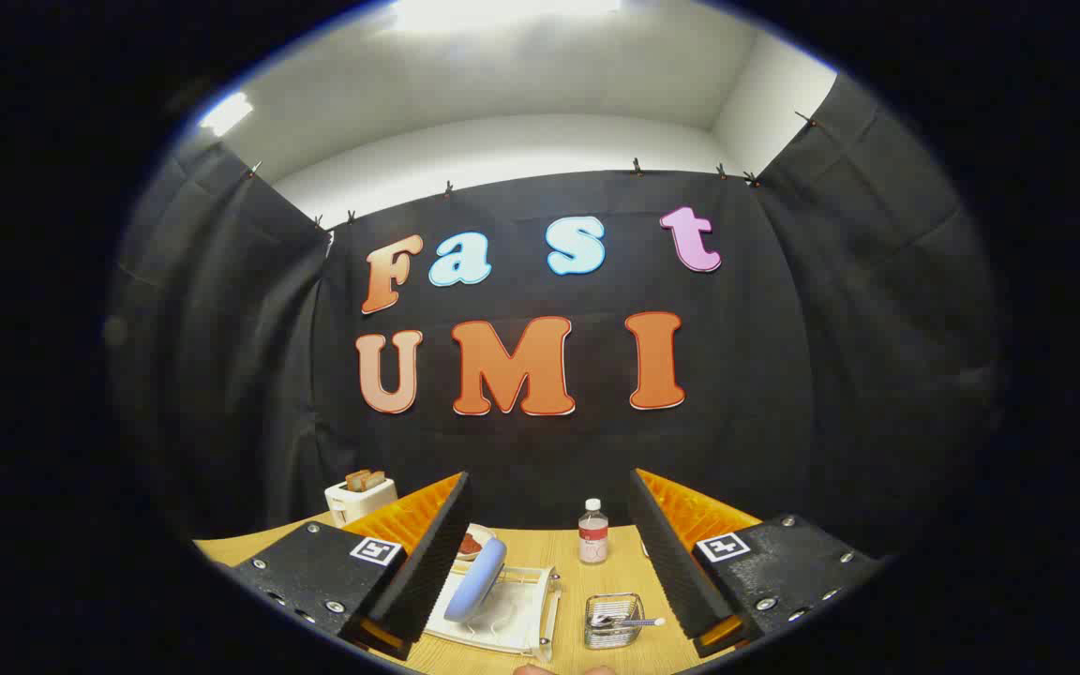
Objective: Take the plate from the dish rack, then take the spoon from the basket and place it into the plate.
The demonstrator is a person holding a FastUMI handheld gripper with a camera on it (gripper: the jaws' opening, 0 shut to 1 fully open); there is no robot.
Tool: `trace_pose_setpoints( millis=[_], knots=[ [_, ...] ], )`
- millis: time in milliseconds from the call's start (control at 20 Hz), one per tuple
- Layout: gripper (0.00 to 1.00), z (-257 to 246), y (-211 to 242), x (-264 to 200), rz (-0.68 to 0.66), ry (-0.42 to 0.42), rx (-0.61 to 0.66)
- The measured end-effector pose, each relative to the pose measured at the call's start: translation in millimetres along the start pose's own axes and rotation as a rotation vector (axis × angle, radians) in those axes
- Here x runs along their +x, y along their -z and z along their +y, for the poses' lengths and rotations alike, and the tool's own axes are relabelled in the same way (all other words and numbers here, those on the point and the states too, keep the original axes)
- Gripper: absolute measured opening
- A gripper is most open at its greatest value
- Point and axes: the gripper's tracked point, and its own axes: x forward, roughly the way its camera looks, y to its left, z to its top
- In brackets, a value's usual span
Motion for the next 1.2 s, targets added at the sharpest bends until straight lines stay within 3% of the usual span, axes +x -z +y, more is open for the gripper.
trace_pose_setpoints(
  millis=[350,500,850,1200],
  knots=[
    [0.98,10,-6,-2,-0.006,-0.047,0.008],
    [0.98,29,-7,-6,0.004,-0.116,0.045],
    [0.98,27,-14,-5,0.004,-0.115,0.02],
    [0.98,46,2,17,0.137,-0.179,0.066]
  ],
)
